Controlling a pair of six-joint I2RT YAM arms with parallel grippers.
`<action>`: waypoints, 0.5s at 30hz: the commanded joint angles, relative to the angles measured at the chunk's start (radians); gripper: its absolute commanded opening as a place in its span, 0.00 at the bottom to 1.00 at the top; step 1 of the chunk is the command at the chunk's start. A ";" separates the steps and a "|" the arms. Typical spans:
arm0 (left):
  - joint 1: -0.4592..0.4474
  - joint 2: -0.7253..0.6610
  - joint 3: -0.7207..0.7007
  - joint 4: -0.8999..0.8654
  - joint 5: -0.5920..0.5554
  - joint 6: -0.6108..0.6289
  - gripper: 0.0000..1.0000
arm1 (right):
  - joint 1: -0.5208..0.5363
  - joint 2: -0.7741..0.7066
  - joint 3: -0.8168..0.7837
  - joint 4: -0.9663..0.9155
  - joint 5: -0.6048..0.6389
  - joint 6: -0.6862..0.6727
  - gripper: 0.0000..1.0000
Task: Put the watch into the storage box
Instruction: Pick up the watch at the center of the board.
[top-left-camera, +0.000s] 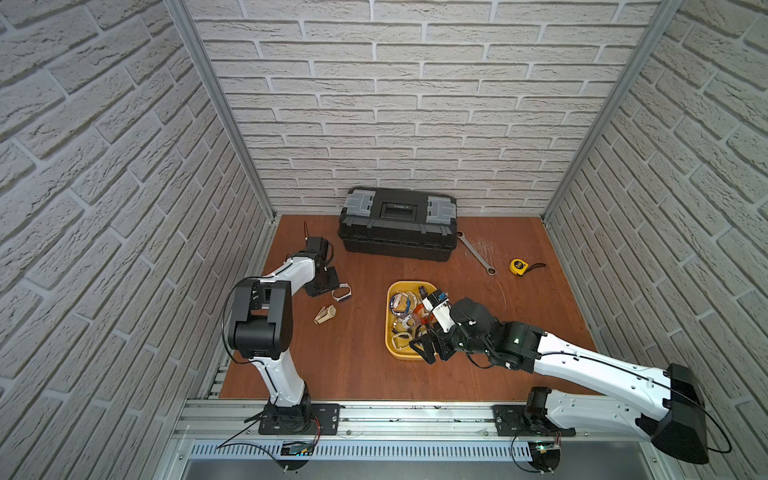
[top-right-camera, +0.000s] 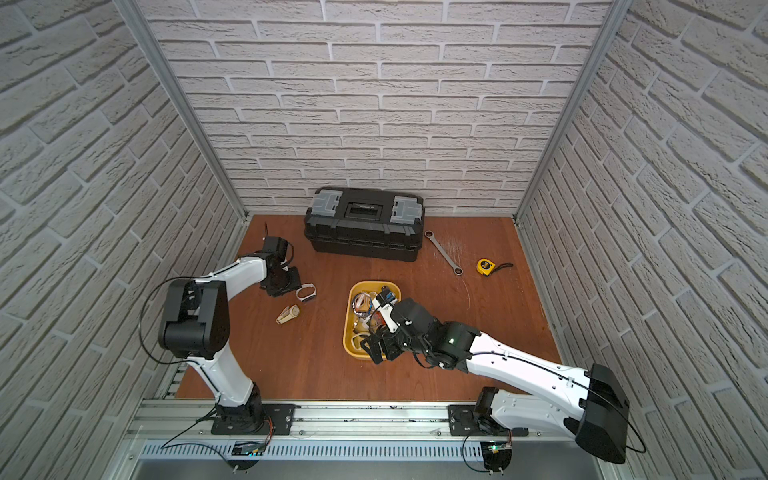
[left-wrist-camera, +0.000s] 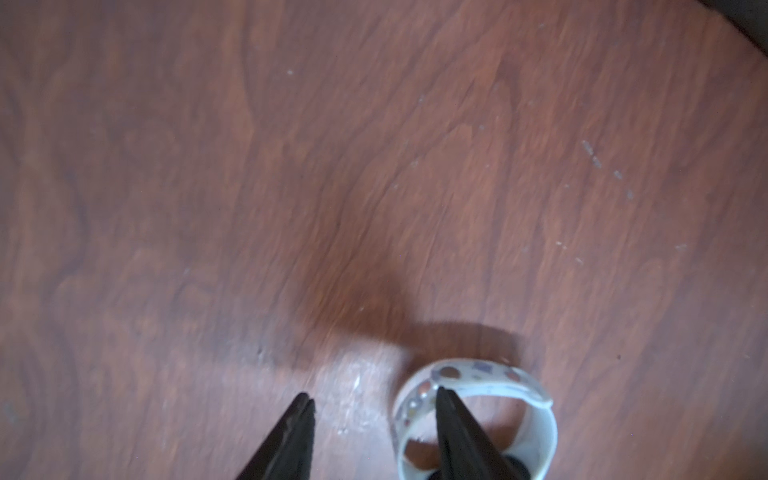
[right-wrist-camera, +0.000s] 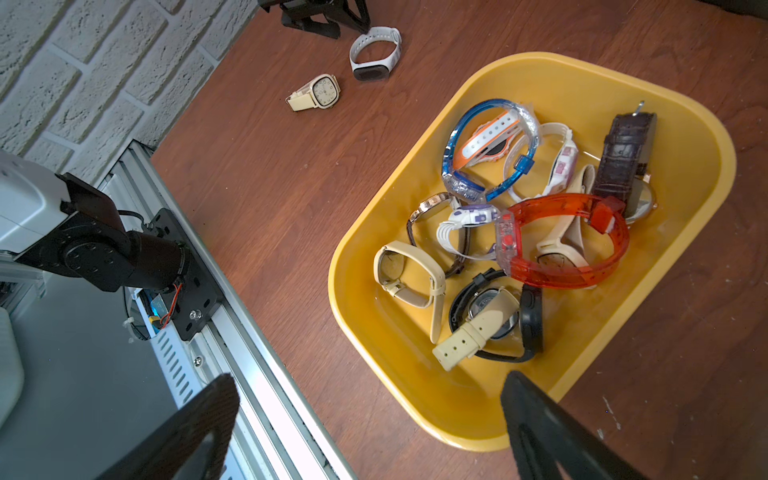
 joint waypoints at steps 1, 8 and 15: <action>-0.026 0.029 0.020 0.007 0.010 0.017 0.47 | 0.004 0.006 0.026 0.026 0.001 -0.016 1.00; -0.050 0.072 0.039 -0.007 0.002 0.026 0.25 | 0.004 -0.001 0.023 0.022 0.009 -0.017 1.00; -0.084 0.058 0.033 -0.022 -0.009 0.041 0.18 | 0.003 -0.005 0.023 0.019 0.016 -0.017 1.00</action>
